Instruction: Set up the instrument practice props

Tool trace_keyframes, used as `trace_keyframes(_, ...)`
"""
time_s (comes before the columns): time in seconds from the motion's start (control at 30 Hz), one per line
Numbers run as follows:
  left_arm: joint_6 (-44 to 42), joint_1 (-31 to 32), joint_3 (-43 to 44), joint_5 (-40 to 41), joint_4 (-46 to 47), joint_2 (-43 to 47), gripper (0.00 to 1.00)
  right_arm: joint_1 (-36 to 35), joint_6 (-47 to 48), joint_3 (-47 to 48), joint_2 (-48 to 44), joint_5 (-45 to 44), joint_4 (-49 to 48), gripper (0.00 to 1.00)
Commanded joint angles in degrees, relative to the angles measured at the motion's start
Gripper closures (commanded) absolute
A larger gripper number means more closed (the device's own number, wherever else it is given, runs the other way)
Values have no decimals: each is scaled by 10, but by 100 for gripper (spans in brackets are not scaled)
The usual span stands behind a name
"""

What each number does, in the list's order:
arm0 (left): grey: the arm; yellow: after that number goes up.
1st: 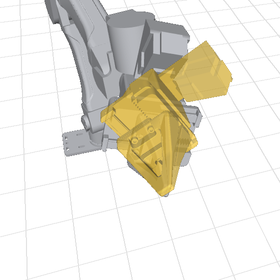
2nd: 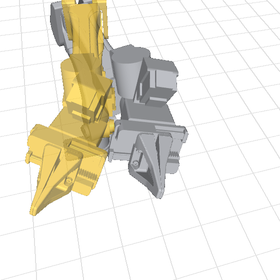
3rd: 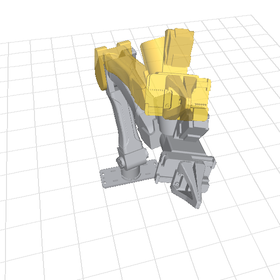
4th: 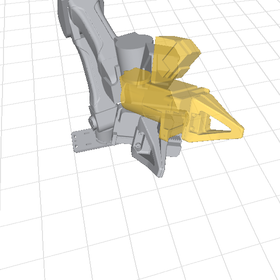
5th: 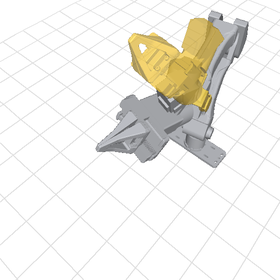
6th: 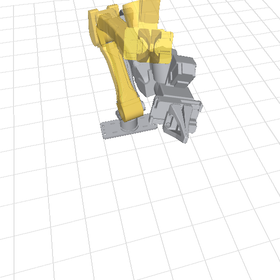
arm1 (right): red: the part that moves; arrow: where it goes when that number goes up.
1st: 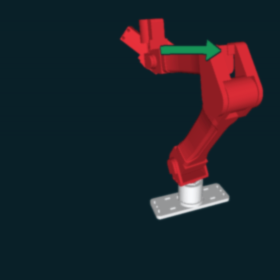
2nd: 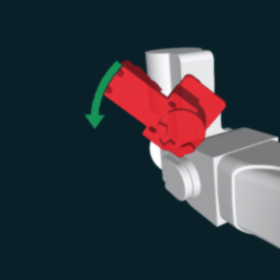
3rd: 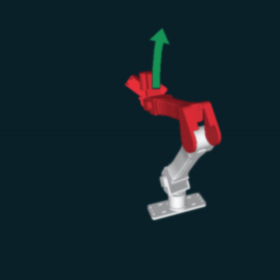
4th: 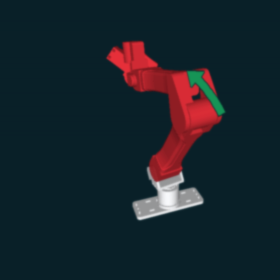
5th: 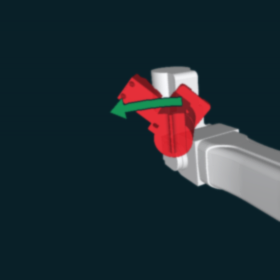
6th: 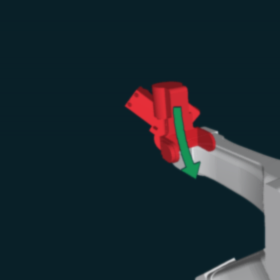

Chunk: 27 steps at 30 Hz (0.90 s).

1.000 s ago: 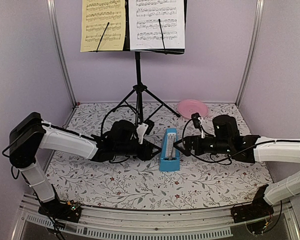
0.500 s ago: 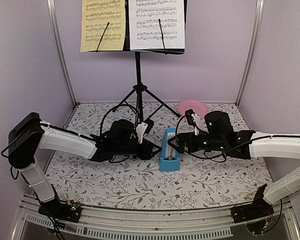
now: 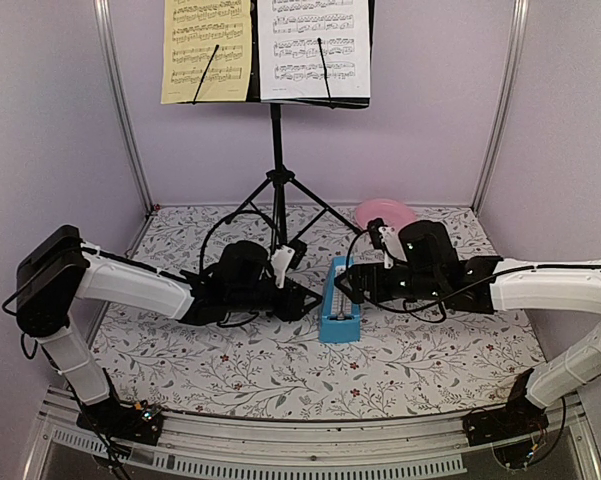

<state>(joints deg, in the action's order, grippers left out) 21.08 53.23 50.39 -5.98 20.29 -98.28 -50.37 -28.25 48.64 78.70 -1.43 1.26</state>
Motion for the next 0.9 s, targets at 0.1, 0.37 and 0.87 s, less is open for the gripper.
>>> trace_keyframes(0.1, -2, 0, -7, 8, 12, 19, 46, -4, -7, 26, 23, -38, 17, 5)
trace_keyframes(0.37, -2, 0, -9, 8, 11, 20, 46, -4, -30, 15, -3, -81, 53, 8)
trace_keyframes(0.87, -13, -3, -3, 8, -10, 32, 46, 86, -52, -74, -71, -77, 100, 9)
